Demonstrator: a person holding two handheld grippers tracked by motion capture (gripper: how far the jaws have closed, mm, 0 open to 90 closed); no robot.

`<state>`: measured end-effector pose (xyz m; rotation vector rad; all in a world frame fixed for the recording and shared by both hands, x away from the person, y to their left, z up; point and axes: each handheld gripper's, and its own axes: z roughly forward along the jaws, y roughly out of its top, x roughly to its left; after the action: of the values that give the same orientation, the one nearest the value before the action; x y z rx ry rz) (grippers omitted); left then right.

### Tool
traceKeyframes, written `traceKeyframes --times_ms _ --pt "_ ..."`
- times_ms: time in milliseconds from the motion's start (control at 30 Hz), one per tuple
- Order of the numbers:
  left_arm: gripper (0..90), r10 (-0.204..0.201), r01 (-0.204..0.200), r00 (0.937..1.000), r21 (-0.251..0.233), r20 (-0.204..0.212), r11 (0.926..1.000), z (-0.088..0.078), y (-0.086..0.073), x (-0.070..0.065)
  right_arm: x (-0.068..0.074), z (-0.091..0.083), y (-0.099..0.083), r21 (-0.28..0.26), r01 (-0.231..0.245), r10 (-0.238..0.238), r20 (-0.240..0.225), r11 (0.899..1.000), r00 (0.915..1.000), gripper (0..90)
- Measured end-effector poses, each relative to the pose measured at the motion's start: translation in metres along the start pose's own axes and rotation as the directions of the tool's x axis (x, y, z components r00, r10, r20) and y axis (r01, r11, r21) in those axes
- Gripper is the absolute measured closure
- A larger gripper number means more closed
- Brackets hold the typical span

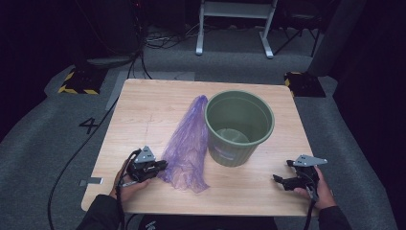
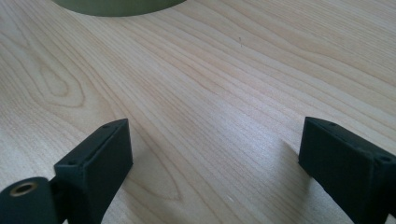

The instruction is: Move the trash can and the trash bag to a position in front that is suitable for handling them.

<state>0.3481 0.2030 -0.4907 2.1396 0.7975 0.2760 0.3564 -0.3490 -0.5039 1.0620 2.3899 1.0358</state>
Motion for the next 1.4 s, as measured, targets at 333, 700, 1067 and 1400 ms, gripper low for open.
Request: traceKeyframes --times_ms 333,700,1067,1400 --pt "79.1 0.068 -0.071 0.9945 0.032 0.079 0.9970 0.023 0.009 -0.032 0.000 0.000 0.000 -0.001 0.002 -0.002 -0.002 1.000 1.0000 9.6" --pt "76.2 0.110 -0.116 0.9847 0.039 0.135 0.9925 0.043 0.019 -0.052 0.000 0.000 0.000 -0.001 0.001 -0.001 -0.002 1.000 1.0000 9.6" --pt "26.3 0.088 -0.093 0.9907 0.040 0.104 0.9949 0.028 0.012 -0.059 0.000 0.000 0.000 -0.001 0.001 -0.001 -0.002 1.000 1.0000 9.6" --pt "15.5 0.068 -0.064 0.9930 -0.052 0.096 0.9966 -0.009 0.007 -0.062 0.000 0.000 0.000 -0.001 0.001 -0.001 -0.003 1.000 1.0000 9.6"
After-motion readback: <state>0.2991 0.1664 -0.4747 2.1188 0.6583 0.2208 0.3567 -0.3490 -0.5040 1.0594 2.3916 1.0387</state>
